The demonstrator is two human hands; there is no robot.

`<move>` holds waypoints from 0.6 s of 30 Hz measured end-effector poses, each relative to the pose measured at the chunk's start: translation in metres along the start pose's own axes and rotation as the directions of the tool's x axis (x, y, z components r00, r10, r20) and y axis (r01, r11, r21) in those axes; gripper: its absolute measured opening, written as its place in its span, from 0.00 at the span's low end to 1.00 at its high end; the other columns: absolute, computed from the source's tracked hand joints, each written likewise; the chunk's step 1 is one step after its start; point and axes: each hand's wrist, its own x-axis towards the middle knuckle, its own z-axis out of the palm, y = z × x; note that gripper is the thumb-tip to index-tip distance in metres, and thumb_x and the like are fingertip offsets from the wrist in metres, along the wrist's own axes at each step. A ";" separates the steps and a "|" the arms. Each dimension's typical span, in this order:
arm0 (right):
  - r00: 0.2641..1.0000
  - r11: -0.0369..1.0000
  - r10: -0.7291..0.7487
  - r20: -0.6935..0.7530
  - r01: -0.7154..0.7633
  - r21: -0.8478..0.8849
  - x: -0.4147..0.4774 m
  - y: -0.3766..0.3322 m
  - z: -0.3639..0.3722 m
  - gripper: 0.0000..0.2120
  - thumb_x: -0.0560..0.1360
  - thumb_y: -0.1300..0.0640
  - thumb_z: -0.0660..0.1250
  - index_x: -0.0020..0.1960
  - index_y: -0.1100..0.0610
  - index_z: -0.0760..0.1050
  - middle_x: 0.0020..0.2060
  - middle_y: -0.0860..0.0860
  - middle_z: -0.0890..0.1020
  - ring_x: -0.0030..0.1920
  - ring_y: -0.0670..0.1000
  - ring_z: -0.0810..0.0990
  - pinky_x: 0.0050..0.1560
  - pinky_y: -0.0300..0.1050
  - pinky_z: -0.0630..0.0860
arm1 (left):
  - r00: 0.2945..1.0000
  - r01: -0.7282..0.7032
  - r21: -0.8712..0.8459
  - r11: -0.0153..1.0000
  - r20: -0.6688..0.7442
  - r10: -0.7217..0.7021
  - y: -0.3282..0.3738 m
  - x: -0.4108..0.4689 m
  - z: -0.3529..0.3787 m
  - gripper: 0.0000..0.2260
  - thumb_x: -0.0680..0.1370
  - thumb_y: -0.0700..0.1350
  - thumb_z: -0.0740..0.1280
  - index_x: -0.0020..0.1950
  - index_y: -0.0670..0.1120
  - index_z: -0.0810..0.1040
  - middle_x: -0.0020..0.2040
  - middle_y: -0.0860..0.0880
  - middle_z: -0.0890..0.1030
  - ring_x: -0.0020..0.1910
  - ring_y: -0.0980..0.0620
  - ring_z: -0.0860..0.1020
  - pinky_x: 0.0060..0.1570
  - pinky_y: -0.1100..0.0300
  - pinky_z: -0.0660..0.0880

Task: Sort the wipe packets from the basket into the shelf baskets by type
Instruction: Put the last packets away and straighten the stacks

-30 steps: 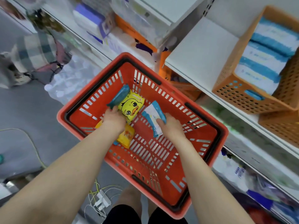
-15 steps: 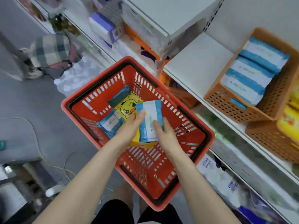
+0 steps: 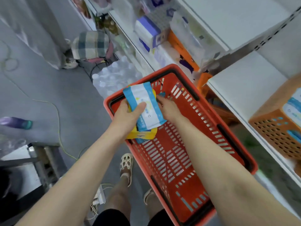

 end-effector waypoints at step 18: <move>0.951 0.370 0.240 -0.195 0.096 0.924 -0.140 -0.051 -0.067 0.35 0.79 0.65 0.65 0.77 0.44 0.53 0.52 0.56 0.85 0.51 0.57 0.85 0.48 0.53 0.82 | 0.984 0.052 0.072 0.996 0.168 -0.063 0.032 0.010 -0.013 0.21 0.79 0.51 0.68 0.69 0.46 0.70 0.63 0.50 0.79 0.60 0.50 0.79 0.65 0.46 0.74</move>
